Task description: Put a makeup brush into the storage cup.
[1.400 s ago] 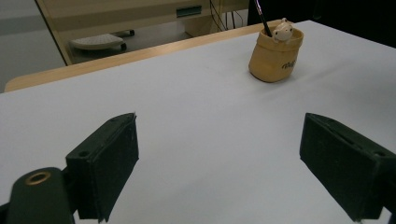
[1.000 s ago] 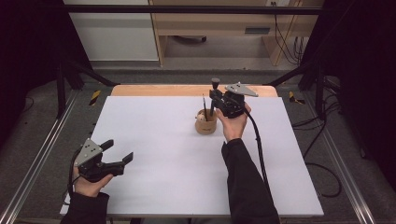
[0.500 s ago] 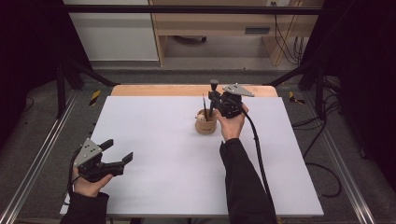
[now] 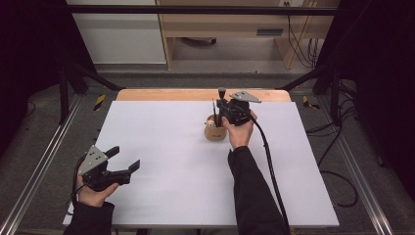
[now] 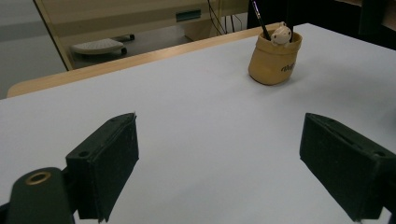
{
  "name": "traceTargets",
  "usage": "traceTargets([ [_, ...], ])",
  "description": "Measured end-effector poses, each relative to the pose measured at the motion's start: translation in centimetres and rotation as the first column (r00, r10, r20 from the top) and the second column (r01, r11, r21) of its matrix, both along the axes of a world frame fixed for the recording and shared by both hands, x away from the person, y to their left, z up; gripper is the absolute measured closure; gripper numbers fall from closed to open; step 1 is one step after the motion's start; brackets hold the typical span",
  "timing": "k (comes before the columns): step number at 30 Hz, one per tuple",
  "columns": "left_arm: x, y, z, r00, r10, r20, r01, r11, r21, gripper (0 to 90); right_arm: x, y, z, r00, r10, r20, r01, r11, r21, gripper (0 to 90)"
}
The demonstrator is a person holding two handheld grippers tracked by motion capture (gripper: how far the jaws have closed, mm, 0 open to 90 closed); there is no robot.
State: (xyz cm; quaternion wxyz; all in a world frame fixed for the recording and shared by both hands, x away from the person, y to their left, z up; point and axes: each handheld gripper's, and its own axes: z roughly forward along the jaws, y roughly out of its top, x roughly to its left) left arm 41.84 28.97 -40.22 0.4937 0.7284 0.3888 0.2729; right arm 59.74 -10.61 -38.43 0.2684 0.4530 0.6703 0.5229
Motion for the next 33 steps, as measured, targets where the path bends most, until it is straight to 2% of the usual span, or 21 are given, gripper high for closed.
traceTargets([
  [15,0.0,-0.1,0.0,1.0000,-0.001,0.000,0.001,1.0000,0.007,11.2,0.2,-0.2,-1.7,0.9982,-0.008,-0.059,0.007,0.9999,-0.011,77.5],
  [16,0.0,-0.1,0.0,1.0000,0.000,0.000,0.000,1.0000,0.007,11.2,0.2,-0.1,-1.8,0.9973,-0.007,-0.073,0.006,0.9999,-0.011,77.4],
  [21,0.0,-0.1,0.0,1.0000,0.000,0.000,0.000,1.0000,0.008,11.2,0.2,0.0,-2.0,0.9959,0.004,-0.091,-0.005,0.9999,-0.014,77.3],
  [24,0.0,-0.1,0.0,1.0000,0.000,-0.001,0.000,0.9999,0.011,11.3,0.2,-0.1,-2.0,0.9925,0.004,-0.122,-0.006,0.9998,-0.018,77.1],
  [27,0.0,-0.1,0.0,1.0000,-0.001,-0.001,0.001,0.9999,0.012,11.2,0.1,-0.2,-2.0,0.9908,0.005,-0.135,-0.009,0.9996,-0.026,76.7],
  [33,0.0,-0.2,-0.1,1.0000,0.002,-0.001,-0.002,1.0000,0.008,11.3,-0.3,-0.6,-1.5,0.9862,0.008,-0.165,-0.014,0.9994,-0.031,71.5],
])
